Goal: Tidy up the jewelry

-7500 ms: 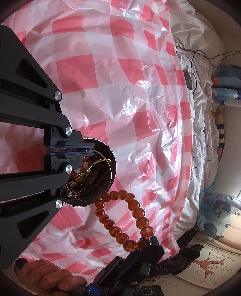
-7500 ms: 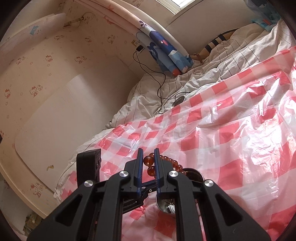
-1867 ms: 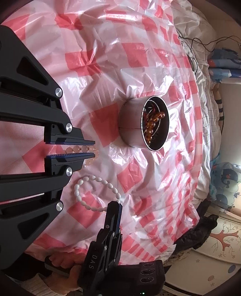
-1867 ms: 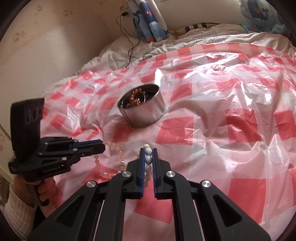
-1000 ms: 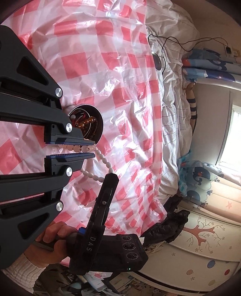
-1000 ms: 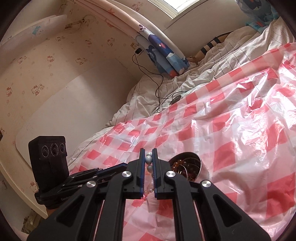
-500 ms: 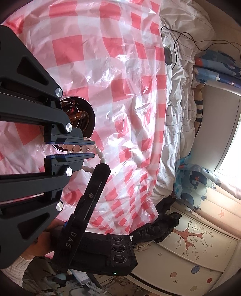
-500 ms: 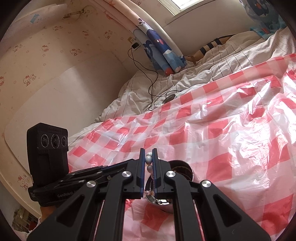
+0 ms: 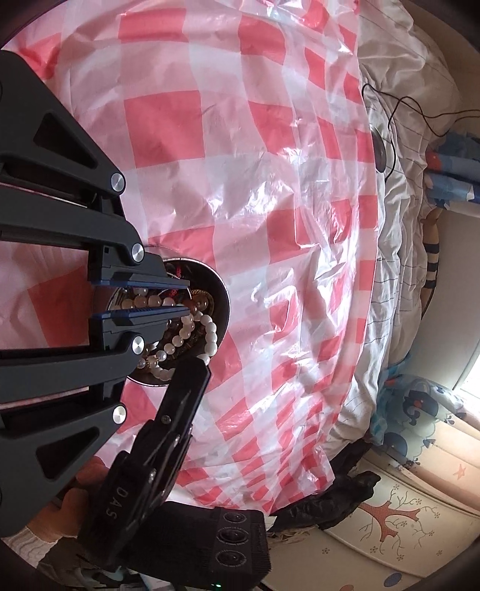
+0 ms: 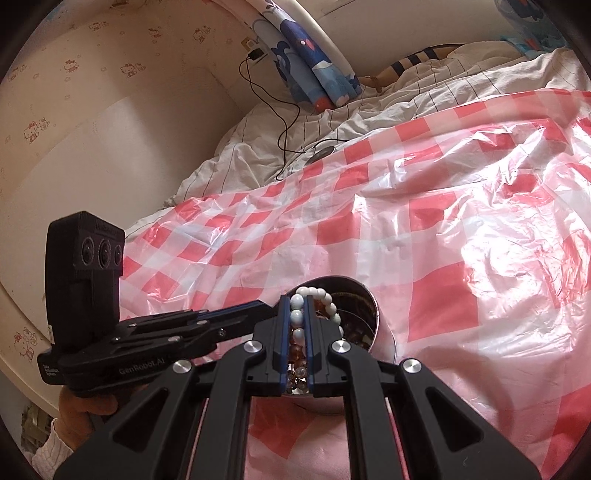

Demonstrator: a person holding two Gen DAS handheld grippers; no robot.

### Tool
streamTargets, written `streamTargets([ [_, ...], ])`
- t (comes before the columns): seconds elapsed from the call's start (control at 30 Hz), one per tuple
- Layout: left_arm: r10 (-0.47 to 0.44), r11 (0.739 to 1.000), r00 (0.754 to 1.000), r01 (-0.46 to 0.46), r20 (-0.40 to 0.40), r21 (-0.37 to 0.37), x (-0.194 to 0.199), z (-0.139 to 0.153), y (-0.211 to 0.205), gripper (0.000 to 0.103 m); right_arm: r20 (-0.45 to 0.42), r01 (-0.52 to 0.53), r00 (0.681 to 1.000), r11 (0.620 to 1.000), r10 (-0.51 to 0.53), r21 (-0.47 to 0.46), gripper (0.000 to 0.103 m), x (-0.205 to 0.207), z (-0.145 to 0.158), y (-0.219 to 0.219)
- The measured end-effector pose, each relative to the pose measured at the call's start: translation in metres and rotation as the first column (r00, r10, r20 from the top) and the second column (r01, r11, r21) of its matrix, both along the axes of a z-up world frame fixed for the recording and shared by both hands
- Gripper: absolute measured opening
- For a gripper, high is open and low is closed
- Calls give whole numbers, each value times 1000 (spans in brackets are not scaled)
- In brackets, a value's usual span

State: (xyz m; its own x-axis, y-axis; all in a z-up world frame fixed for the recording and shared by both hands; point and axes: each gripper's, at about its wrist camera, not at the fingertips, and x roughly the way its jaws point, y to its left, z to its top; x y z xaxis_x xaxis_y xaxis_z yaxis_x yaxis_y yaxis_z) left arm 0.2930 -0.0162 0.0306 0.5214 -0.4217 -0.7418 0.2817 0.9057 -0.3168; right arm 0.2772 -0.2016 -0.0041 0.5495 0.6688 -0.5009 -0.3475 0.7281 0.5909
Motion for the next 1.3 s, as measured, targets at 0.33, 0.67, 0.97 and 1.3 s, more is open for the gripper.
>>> streamTargets([
  [0.33,60,998,998,-60,30,-2,-12,13,13,40,-21,-71,997,992,69,-107,28,-3,-6,27],
  [0.67,135,974,977,-162,164,161,-62,32,5,75,119,95,991,934,-57,-345,64,-53,31,18],
  [0.97,209,933,957,-258,203,253,-95,17,0,88,80,204,979,865,-188,-458,81,-98,5,6],
  [1.3,225,922,948,-282,227,266,-99,14,-4,93,102,231,973,848,-207,-478,86,-101,2,11],
])
